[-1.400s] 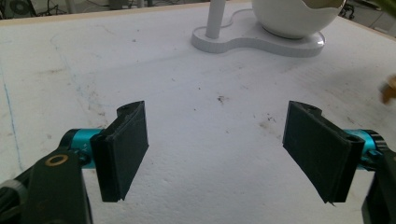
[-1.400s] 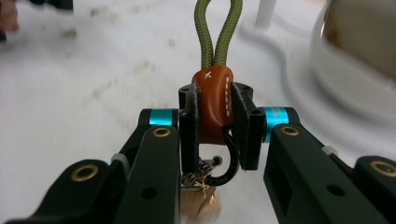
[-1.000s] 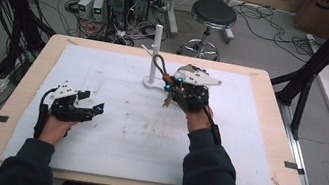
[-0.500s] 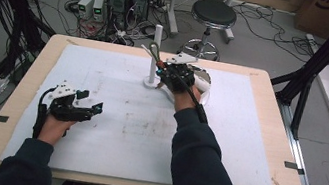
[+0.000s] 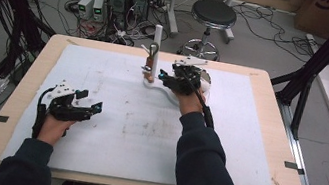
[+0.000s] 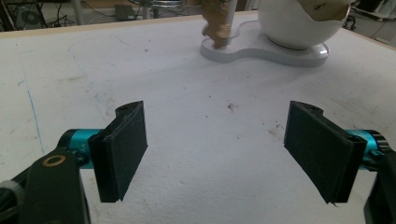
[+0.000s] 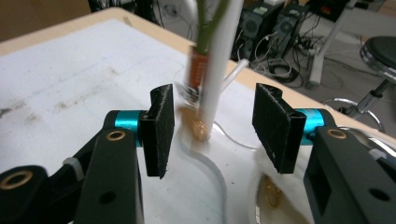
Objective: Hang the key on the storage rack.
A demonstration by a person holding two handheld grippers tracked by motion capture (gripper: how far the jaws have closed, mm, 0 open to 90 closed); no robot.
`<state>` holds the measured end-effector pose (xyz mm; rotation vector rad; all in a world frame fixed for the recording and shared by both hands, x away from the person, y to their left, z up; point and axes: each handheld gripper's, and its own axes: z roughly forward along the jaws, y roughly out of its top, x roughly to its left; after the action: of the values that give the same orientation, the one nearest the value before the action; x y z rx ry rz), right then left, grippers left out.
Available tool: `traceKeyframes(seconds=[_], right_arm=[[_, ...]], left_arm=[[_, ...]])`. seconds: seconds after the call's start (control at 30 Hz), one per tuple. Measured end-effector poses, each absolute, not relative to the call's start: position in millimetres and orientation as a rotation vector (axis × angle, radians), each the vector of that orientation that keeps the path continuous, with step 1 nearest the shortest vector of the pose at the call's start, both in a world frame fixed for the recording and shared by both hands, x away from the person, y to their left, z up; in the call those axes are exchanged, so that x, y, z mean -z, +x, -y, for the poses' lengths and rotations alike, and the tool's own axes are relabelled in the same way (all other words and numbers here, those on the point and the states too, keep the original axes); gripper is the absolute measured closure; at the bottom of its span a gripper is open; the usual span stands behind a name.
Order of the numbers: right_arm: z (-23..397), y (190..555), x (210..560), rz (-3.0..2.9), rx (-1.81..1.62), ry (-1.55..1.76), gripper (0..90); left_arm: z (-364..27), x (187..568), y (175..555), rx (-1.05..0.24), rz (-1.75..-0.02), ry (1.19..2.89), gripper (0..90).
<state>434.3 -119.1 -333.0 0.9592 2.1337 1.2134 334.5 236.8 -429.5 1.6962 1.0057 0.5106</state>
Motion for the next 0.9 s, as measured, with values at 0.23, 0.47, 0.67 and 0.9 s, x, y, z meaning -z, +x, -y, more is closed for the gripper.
traceKeyframes(seconds=[0.23,0.47,0.67,0.9], right_arm=[[153.6,421.7,332.0,-2.098,-1.28,0.932,39.2],[208.0,399.1,347.0,-2.156,-1.268,0.946,21.6],[253.5,369.2,367.8,-2.145,-1.228,0.959,20.4],[294.6,337.8,392.0,-2.118,-1.178,1.018,20.3]], left_arm=[[-237.2,429.4,334.9,-0.499,-1.013,1.679,21.3],[-240.0,426.4,338.0,-0.516,-1.006,1.589,19.8],[-240.1,427.1,339.9,-0.528,-1.004,1.575,19.7],[-237.6,425.9,338.0,-0.533,-0.985,1.589,19.8]])
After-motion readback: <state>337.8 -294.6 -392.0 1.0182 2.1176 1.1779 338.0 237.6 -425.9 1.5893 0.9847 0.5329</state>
